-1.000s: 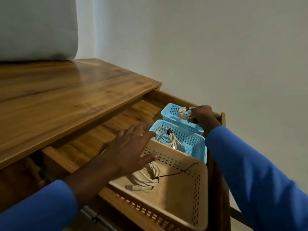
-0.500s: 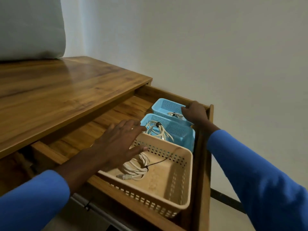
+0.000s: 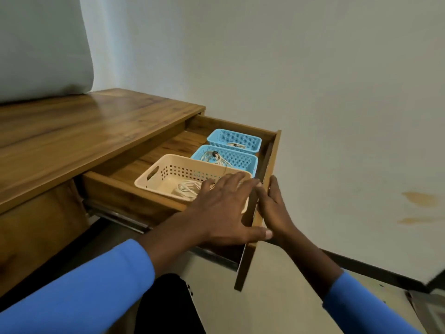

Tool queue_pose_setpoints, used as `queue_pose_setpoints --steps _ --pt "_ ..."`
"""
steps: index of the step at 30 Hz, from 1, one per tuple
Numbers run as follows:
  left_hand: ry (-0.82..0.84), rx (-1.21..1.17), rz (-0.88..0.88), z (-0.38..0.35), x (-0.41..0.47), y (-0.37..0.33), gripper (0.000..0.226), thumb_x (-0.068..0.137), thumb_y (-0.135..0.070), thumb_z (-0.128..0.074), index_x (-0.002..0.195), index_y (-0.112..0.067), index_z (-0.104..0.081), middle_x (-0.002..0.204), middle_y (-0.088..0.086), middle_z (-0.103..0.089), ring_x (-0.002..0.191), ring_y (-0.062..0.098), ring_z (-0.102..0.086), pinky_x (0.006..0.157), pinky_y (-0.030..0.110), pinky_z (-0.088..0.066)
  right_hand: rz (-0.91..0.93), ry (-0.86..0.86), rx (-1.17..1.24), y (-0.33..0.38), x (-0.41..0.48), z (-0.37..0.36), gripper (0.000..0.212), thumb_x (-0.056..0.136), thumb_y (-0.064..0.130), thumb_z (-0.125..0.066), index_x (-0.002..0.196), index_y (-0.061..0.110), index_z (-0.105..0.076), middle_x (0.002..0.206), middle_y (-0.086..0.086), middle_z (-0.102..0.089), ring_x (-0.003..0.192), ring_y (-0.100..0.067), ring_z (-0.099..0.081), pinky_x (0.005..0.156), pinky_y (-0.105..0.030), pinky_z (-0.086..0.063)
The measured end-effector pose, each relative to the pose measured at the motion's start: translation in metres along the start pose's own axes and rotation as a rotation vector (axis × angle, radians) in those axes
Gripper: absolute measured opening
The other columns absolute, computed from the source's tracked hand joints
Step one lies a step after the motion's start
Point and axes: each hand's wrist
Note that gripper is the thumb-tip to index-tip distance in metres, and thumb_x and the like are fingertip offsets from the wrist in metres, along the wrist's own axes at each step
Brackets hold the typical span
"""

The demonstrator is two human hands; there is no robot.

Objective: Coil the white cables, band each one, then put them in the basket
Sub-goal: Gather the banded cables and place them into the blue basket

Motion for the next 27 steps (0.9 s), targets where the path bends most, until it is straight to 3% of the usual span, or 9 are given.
queue_pose_setpoints --steps 1,2,4,8,12,14,17,23,27 --pt "0.013 0.028 0.01 -0.004 -0.002 -0.002 0.1 0.082 -0.085 -0.049 0.159 -0.042 -0.002 0.173 -0.007 0.001 0.159 0.022 -0.004 0.125 0.062 -0.009 -0.008 0.016 0.041 -0.001 -0.005 -0.005 0.054 0.107 0.052 -0.039 0.156 0.039 -0.019 0.158 0.013 -0.029 0.141 -0.007 -0.035 0.097 -0.011 -0.04" --pt "0.02 0.032 0.026 -0.006 -0.002 -0.002 0.099 0.084 -0.082 -0.051 0.16 -0.042 0.0 0.173 -0.006 0.004 0.159 0.023 -0.002 0.125 0.062 -0.008 -0.013 0.012 0.074 0.001 -0.008 -0.01 0.06 0.109 0.049 -0.035 0.161 0.033 -0.009 0.16 0.013 -0.026 0.143 -0.008 -0.032 0.095 -0.01 -0.038" --pt "0.026 0.026 0.058 -0.007 -0.004 0.0 0.098 0.085 -0.078 -0.052 0.16 -0.041 -0.001 0.173 -0.006 0.003 0.159 0.023 -0.002 0.125 0.062 -0.008 -0.023 -0.015 0.127 0.002 -0.007 -0.016 0.063 0.11 0.048 -0.031 0.163 0.03 -0.003 0.166 0.007 -0.022 0.147 -0.014 -0.032 0.101 -0.022 -0.036" --pt "0.002 0.058 0.101 -0.001 -0.01 0.008 0.096 0.087 -0.074 -0.054 0.16 -0.037 -0.005 0.173 -0.004 -0.002 0.159 0.024 -0.006 0.123 0.065 -0.011 0.008 0.005 0.092 -0.001 0.003 -0.035 0.067 0.104 0.061 -0.034 0.16 0.038 -0.005 0.167 0.005 -0.023 0.147 -0.02 -0.037 0.116 -0.046 -0.04" --pt "-0.056 0.116 0.203 0.014 -0.023 0.036 0.106 0.08 -0.079 -0.058 0.161 -0.036 -0.002 0.173 -0.002 0.001 0.159 0.026 0.0 0.123 0.065 -0.006 0.086 0.026 0.055 0.006 0.017 -0.066 0.073 0.1 0.067 -0.031 0.159 0.028 -0.014 0.166 -0.001 -0.025 0.148 -0.023 -0.037 0.119 -0.053 -0.036" --pt "-0.052 0.161 0.336 0.021 -0.031 0.054 0.117 0.074 -0.087 -0.056 0.161 -0.034 0.002 0.173 0.005 0.006 0.159 0.032 0.006 0.123 0.066 0.0 0.089 0.032 0.068 0.008 0.025 -0.088 0.088 0.088 0.079 -0.03 0.157 0.028 -0.015 0.167 0.001 -0.022 0.152 -0.022 -0.03 0.121 -0.055 -0.032" --pt "-0.032 0.242 0.549 0.034 -0.041 0.086 0.134 0.063 -0.099 -0.049 0.162 -0.028 0.007 0.171 0.014 0.012 0.157 0.04 0.013 0.12 0.068 0.007 0.065 0.052 0.134 0.01 0.037 -0.128 0.088 0.087 0.081 -0.03 0.159 0.036 -0.007 0.17 0.007 -0.011 0.157 -0.021 -0.017 0.124 -0.057 -0.024" --pt "-0.077 0.335 0.784 0.061 -0.061 0.156 0.15 0.046 -0.109 -0.044 0.162 -0.028 0.007 0.169 0.019 0.019 0.153 0.047 0.02 0.119 0.07 0.009 0.063 0.043 0.155 0.034 0.049 -0.211 0.069 0.109 0.049 -0.029 0.164 0.023 0.005 0.173 0.002 0.004 0.159 -0.019 0.001 0.129 -0.046 -0.006" --pt "-0.052 0.312 0.951 0.073 -0.076 0.202 0.15 0.046 -0.109 -0.041 0.163 -0.027 0.002 0.17 0.02 0.012 0.155 0.048 0.01 0.12 0.068 0.006 0.104 0.102 0.14 0.042 0.063 -0.258 0.069 0.11 0.048 -0.025 0.164 0.019 0.005 0.173 -0.002 0.006 0.159 -0.019 0.004 0.129 -0.043 -0.001"
Point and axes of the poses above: each hand's wrist, its own x-axis towards the middle knuckle, its own z-axis out of the back of the hand, y = z × x
